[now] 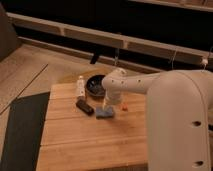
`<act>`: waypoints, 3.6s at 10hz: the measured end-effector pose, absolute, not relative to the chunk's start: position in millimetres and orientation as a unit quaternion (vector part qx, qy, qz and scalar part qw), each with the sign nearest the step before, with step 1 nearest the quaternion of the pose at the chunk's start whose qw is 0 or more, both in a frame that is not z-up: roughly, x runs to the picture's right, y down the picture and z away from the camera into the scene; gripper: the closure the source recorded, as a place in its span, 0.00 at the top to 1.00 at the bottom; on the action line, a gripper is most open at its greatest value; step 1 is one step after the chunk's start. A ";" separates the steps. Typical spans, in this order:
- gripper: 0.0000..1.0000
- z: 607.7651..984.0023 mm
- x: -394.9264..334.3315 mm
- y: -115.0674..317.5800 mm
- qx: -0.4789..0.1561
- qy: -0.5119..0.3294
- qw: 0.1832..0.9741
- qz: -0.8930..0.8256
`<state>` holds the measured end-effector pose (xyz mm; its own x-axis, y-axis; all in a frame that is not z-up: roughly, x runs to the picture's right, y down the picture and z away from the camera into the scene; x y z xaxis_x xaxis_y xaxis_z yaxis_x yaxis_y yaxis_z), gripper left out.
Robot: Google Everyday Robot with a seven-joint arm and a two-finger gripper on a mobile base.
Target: Wipe the white sponge on the table
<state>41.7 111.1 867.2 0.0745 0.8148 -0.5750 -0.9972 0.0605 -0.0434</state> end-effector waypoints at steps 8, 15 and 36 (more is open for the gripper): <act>0.65 877.4 37.7 119.3 -0.208 0.201 0.707 0.646; 0.62 892.0 28.6 134.4 -0.228 0.206 0.685 0.661; 0.00 947.2 39.8 101.1 -0.181 0.253 0.674 0.670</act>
<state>39.8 101.1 947.2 -0.0254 0.8113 -0.5841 -0.9948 0.0373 0.0952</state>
